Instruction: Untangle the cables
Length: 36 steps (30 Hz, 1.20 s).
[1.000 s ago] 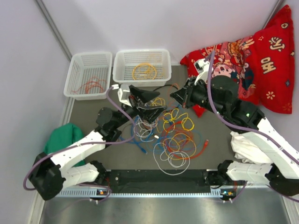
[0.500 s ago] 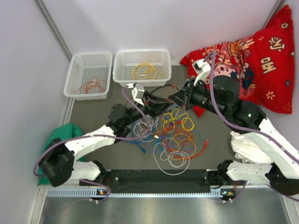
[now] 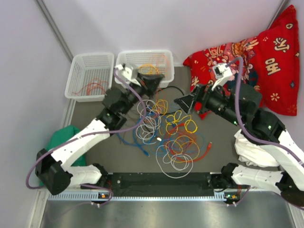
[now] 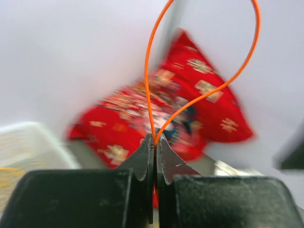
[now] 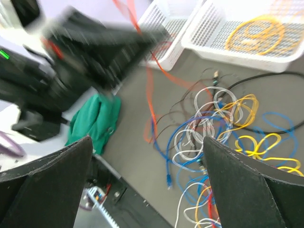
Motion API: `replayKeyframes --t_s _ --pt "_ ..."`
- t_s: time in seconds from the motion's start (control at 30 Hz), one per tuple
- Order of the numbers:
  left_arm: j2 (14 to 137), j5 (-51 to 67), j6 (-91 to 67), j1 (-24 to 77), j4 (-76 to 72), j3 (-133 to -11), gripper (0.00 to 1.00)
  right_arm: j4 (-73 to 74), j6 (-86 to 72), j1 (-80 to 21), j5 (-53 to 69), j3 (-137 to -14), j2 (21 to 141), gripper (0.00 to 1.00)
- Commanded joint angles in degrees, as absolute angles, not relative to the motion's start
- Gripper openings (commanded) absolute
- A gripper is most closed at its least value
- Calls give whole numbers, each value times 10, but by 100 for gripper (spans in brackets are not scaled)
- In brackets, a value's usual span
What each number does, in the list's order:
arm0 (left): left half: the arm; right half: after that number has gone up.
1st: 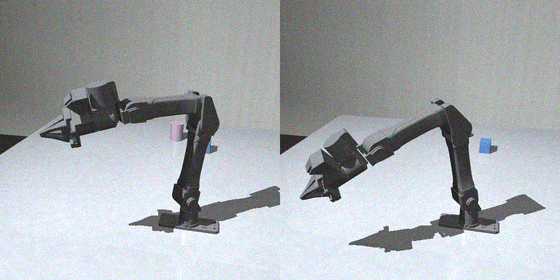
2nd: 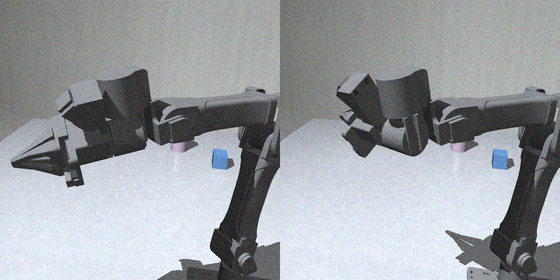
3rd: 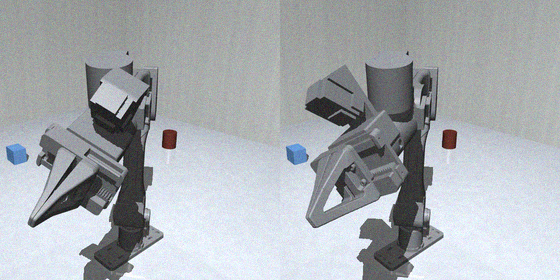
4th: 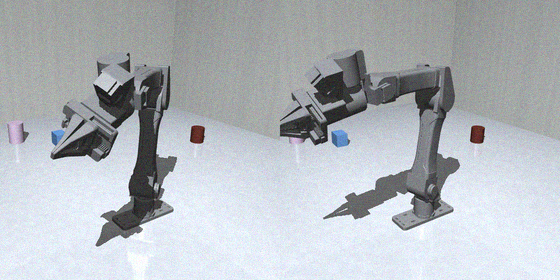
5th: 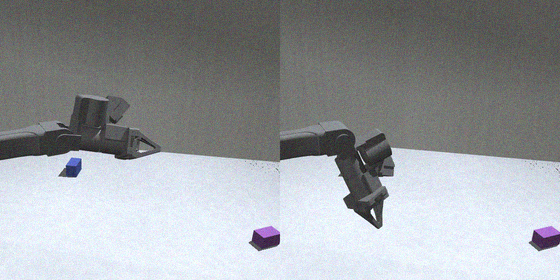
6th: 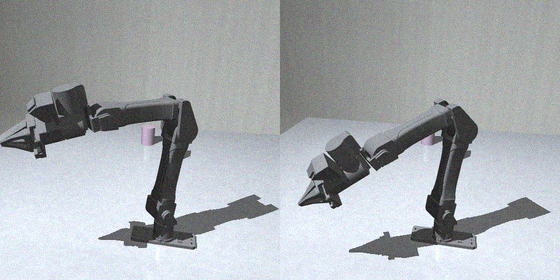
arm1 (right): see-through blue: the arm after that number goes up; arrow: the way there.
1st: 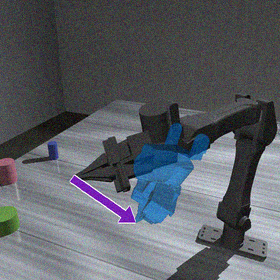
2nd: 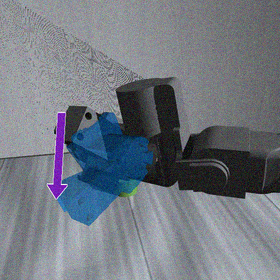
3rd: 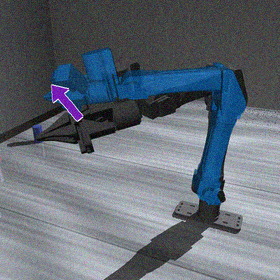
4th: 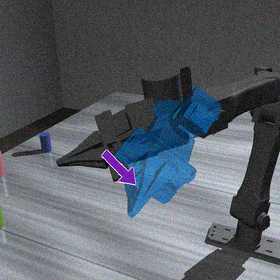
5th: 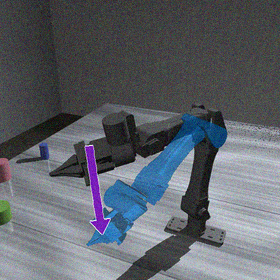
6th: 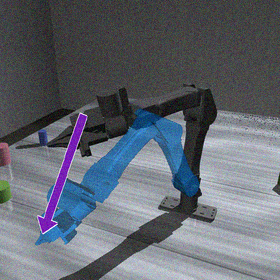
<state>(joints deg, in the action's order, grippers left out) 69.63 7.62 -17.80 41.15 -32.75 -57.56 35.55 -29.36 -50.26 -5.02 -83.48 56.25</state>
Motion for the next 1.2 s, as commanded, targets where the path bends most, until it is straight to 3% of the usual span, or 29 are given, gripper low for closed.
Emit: replayKeyframes --t_s 0.0,0.17,0.53,0.87,1.17 --pt "700 -67 -143 320 -151 -698 0 345 -275 -509 -125 -804 519 99" --pt "773 -165 -142 216 16 -878 0 344 -258 -509 -153 -772 507 99" --pt "939 -366 95 158 -112 -1025 0 323 -228 -507 -153 -743 554 99" --pt "1075 -380 44 67 -106 -1088 0 306 -227 -489 -120 -707 590 99" --pt "1127 -482 45 41 -113 -1114 0 288 -243 -464 -72 -678 618 99"
